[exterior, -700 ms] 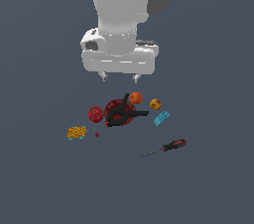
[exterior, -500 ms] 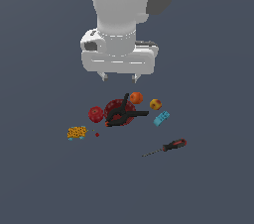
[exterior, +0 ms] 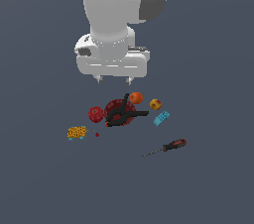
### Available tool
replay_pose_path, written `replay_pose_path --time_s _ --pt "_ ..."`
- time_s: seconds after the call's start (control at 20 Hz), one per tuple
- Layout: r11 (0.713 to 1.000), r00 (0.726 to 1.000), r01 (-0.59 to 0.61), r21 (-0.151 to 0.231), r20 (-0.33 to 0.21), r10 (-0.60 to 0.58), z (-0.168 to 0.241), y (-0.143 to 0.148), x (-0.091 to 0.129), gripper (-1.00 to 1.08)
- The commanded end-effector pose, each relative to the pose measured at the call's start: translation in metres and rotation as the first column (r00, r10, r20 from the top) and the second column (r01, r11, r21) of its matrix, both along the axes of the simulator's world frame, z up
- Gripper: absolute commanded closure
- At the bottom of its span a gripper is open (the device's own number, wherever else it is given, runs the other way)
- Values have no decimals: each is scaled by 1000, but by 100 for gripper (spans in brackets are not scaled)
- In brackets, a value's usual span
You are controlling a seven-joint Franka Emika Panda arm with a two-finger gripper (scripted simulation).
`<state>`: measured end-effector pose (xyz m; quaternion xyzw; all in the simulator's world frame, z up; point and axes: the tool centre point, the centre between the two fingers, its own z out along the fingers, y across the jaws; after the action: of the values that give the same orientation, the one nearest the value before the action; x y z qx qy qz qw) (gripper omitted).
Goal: Pick up a designated object from a clutter of objects.
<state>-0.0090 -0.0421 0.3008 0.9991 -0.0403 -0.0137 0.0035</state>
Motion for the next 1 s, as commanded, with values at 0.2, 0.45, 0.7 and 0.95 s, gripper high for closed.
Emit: replay_pose_path --time_s 0.2,0.45,0.7,0.95 --pt "999 999 35 3 1 -35 -5 -3 4 -92" --pt "993 993 115 10 2 -115 -17 -11 11 -92" --pt "971 971 238 19 1 -238 -36 -24 22 -92" --pt "917 917 399 27 -1 -399 -63 -42 34 -92"
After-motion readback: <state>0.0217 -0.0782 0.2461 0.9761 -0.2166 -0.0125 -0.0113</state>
